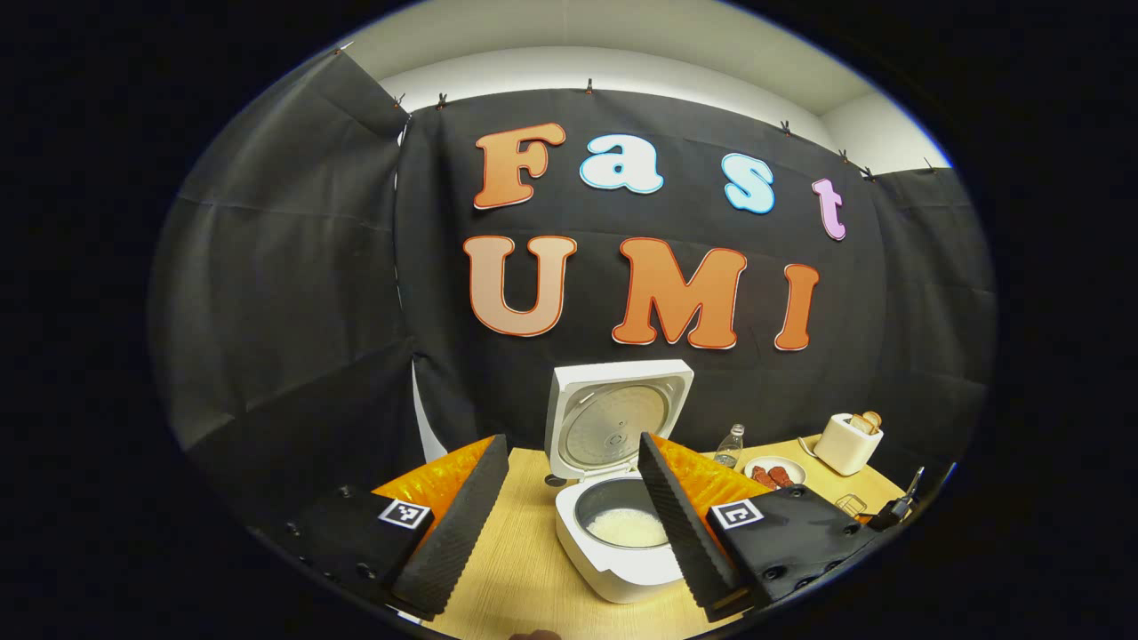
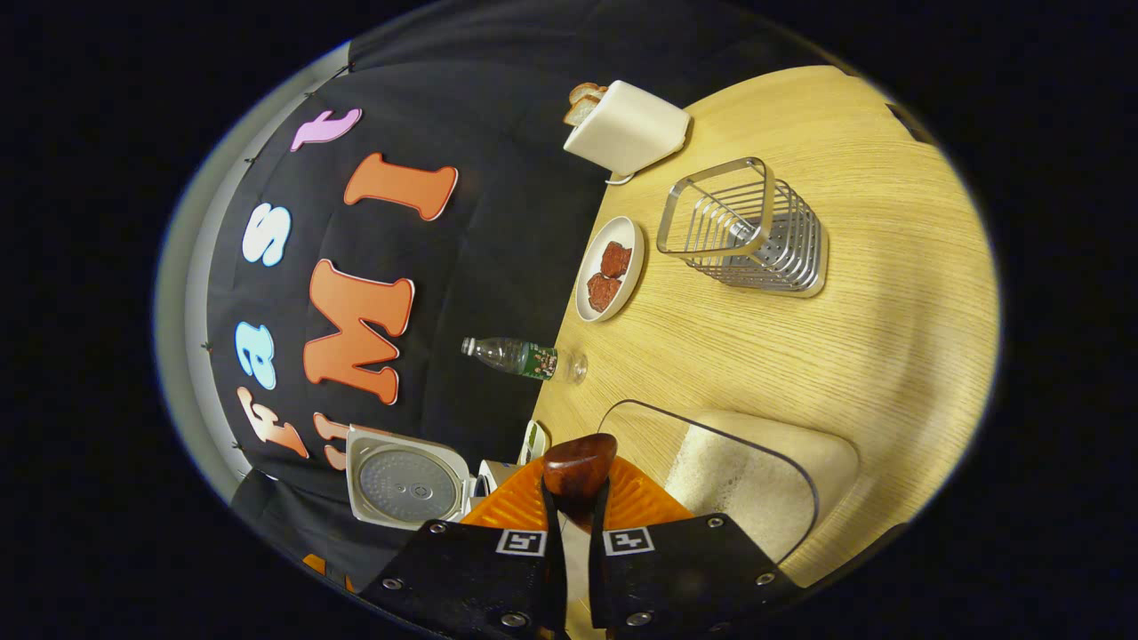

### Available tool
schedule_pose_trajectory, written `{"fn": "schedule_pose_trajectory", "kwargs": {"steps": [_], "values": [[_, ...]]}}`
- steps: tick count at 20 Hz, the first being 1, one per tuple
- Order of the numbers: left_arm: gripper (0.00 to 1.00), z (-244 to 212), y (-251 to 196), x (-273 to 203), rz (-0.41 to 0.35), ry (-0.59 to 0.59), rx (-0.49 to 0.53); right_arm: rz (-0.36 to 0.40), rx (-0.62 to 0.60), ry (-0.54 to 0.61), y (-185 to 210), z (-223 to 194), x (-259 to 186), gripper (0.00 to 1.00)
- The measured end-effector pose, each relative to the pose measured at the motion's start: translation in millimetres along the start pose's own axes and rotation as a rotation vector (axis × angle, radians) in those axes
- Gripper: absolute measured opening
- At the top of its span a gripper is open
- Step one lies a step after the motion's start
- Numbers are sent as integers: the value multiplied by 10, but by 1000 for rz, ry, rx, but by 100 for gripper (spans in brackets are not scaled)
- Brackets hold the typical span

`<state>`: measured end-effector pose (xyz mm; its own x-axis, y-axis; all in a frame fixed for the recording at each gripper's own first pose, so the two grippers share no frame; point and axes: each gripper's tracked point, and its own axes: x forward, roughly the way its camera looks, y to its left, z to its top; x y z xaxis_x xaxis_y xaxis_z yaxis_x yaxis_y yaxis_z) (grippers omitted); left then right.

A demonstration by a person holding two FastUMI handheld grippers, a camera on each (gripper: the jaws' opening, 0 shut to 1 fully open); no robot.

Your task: Close the left gripper, press the button to open the rice cooker; take a wooden spoon from the chopstick holder with the right hand, scoop a spoonful of rice and pour it into the rice cooker, then put the wooden spoon back into the chopstick holder.

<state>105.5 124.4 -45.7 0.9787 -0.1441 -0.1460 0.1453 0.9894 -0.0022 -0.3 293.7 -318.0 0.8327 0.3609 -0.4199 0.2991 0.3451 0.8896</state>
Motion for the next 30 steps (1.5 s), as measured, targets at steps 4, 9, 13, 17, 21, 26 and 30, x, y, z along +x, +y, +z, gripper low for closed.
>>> {"fn": "schedule_pose_trajectory", "kwargs": {"steps": [4,9,13,17,21,26,30], "values": [[99,72,25,-75,0,-20,-7,2,33,-23,-9,185,-168,9],[99,153,60,-138,-1,-37,-10,39,94,-44,176,355,-318,9],[100,182,107,-200,2,-46,0,57,108,-54,363,419,-435,9],[100,111,117,-252,-12,-39,-20,58,178,-65,601,457,-597,9],[99,-4,116,-307,-29,-16,-37,97,184,-58,1004,457,-725,9],[99,-77,220,-424,-22,-18,-19,169,174,-43,1635,428,-722,9],[98,-77,403,-489,9,-23,-46,222,157,-25,2151,305,-539,9]]}}
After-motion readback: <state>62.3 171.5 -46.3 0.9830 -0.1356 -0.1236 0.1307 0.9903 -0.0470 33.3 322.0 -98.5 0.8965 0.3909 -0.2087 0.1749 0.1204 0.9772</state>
